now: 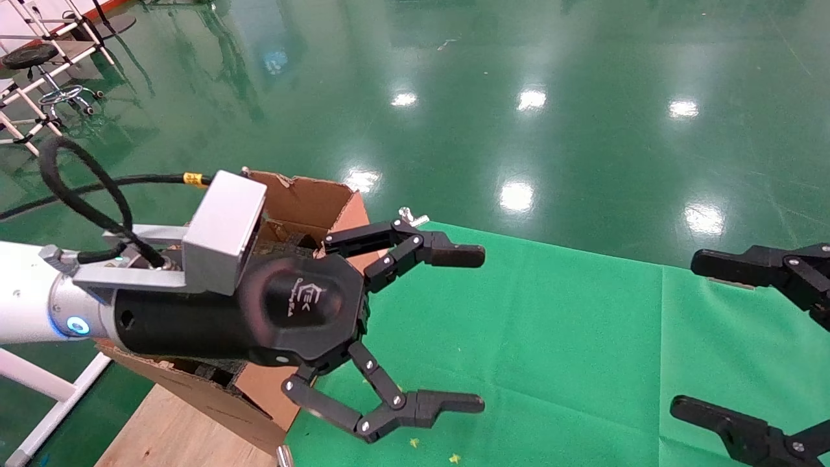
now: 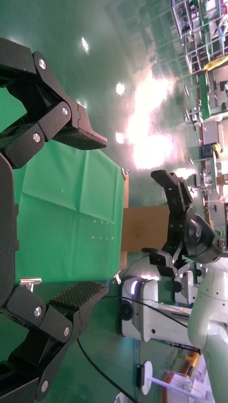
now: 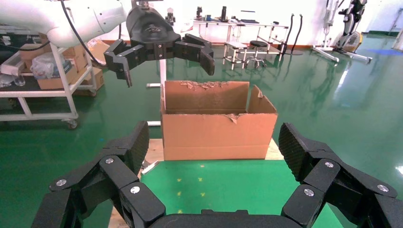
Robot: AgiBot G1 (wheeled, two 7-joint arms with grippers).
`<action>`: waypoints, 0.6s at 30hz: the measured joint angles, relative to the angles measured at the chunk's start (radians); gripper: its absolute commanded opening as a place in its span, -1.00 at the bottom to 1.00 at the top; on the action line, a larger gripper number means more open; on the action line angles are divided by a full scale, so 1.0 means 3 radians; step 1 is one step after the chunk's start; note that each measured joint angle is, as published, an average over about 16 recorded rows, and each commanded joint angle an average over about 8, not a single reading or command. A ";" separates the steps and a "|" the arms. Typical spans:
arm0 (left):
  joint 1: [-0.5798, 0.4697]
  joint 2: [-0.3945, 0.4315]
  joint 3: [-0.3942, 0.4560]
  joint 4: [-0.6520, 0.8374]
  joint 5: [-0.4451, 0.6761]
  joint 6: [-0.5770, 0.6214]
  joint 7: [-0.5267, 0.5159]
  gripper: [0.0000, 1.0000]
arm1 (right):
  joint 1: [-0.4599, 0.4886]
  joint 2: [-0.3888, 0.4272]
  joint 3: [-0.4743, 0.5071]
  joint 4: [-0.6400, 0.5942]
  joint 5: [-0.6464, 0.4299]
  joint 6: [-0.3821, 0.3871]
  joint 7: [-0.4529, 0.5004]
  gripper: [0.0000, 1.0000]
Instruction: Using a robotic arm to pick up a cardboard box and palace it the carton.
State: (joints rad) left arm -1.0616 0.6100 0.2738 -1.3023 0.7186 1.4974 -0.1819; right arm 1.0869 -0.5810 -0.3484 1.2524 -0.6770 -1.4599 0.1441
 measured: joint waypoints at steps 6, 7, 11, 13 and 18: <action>0.0004 -0.0001 -0.0003 -0.0003 -0.0005 0.0001 0.0000 1.00 | 0.0000 0.0000 0.0000 0.0000 0.0000 0.0000 0.0000 1.00; 0.0000 -0.0001 -0.0001 0.0002 -0.0002 0.0000 -0.0002 1.00 | 0.0000 0.0000 0.0000 0.0000 0.0000 0.0000 0.0000 1.00; -0.0013 0.0000 0.0005 0.0022 0.0010 -0.0001 -0.0009 1.00 | 0.0000 0.0000 0.0000 0.0000 0.0000 0.0000 0.0000 1.00; -0.0019 0.0000 0.0008 0.0030 0.0015 -0.0002 -0.0011 1.00 | 0.0000 0.0000 0.0000 0.0000 0.0000 0.0000 0.0000 1.00; -0.0029 0.0001 0.0013 0.0044 0.0025 -0.0003 -0.0016 1.00 | 0.0000 0.0000 0.0000 0.0000 0.0000 0.0000 0.0000 1.00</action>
State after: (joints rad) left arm -1.0703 0.6104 0.2775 -1.2890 0.7262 1.4964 -0.1867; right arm 1.0869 -0.5810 -0.3484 1.2524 -0.6768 -1.4598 0.1441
